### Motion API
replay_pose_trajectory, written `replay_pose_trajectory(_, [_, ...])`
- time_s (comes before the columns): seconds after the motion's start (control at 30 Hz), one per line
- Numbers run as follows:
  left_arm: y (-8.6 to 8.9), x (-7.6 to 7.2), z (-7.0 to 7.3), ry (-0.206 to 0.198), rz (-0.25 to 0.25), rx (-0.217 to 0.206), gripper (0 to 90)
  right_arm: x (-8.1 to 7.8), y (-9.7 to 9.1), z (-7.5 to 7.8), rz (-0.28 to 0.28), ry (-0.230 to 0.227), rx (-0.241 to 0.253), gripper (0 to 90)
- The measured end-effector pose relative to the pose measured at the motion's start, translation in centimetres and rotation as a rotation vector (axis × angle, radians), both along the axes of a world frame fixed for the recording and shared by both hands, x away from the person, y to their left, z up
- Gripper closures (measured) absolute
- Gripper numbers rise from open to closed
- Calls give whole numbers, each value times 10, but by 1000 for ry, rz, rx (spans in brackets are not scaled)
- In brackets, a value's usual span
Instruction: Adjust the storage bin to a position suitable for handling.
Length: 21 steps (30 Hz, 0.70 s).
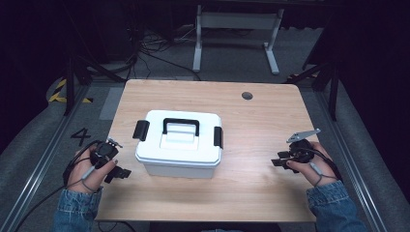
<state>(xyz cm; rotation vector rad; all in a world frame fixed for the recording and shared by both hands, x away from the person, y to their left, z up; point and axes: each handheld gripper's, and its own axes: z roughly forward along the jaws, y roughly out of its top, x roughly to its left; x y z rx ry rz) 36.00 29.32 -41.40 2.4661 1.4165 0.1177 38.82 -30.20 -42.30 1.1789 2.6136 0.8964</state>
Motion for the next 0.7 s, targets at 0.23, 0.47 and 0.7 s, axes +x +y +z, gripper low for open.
replay_pose_trajectory(0.23, [0,1,4,-52,-18,-3,178,-1,10,13,31,-48,14,519])
replay_pose_trajectory(0.47, [2,-1,8,-66,-9,-28,178,0,20,27,66,-70,57,515])
replay_pose_trajectory(0.7, [3,-2,10,-75,-4,-47,178,2,37,53,132,-107,87,524])
